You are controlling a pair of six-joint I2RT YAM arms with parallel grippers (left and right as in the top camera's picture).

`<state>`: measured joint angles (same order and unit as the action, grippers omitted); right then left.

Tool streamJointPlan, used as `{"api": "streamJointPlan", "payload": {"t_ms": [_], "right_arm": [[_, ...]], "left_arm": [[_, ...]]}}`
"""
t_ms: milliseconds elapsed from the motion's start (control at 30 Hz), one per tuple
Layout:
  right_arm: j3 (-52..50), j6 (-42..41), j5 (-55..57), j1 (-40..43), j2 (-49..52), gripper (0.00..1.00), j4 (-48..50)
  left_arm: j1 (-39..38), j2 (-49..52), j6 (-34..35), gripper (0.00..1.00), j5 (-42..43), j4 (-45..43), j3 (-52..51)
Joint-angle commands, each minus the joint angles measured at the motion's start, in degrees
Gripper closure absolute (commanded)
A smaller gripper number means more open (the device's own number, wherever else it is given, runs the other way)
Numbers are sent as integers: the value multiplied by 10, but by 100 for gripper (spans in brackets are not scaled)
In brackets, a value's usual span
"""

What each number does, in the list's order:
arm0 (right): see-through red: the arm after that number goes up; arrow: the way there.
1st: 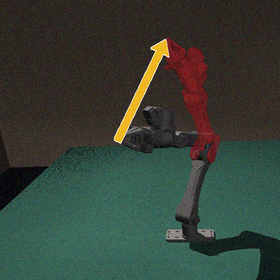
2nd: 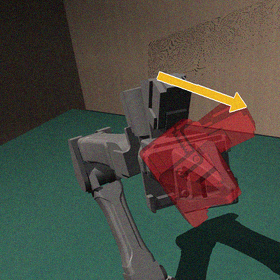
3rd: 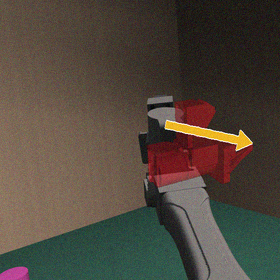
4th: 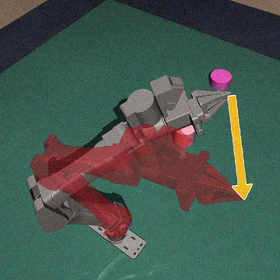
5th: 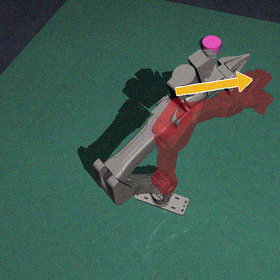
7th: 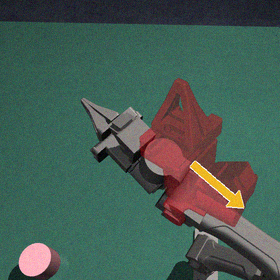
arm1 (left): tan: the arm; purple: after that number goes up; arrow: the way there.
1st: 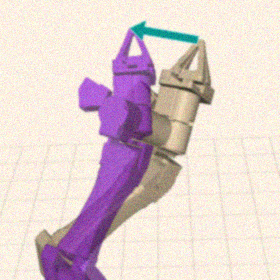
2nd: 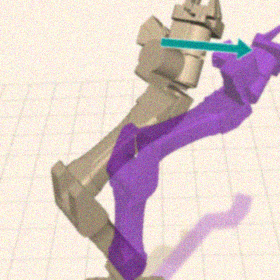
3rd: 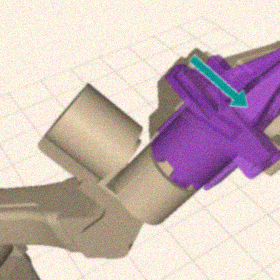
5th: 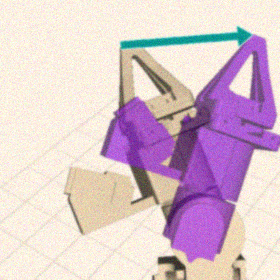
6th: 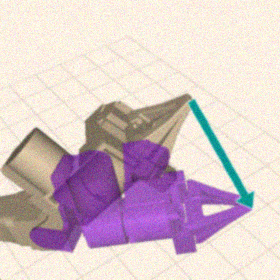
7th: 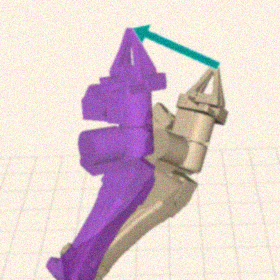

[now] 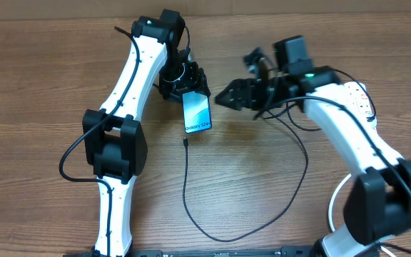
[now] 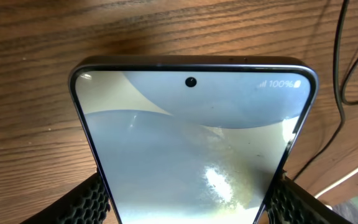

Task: Plug charger to phone and switch on socket
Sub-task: 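Reach the right gripper toward the phone held by the left gripper, then grasp the phone's side with the right gripper, release the left gripper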

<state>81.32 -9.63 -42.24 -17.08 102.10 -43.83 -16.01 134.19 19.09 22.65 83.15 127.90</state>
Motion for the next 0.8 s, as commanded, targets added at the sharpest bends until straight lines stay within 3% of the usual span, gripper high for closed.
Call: {"api": "streamJointPlan", "payload": {"t_ms": [0,433,600,700,767], "right_arm": [[4,-31,-13,-33,30,18,37],[4,-85,112,-87,61,18,80],[4,-114,96,-87,84,19,99],[4,-114,54,-87,95,26,116],[4,-114,46,-87,96,37,117]], "left_arm": [[3,-1,-7,36,29,3,17],[3,-1,-12,36,30,9,17],[3,-1,-18,36,44,8,17],[3,-1,-18,35,44,8,17],[3,-1,-20,35,44,7,17]]}}
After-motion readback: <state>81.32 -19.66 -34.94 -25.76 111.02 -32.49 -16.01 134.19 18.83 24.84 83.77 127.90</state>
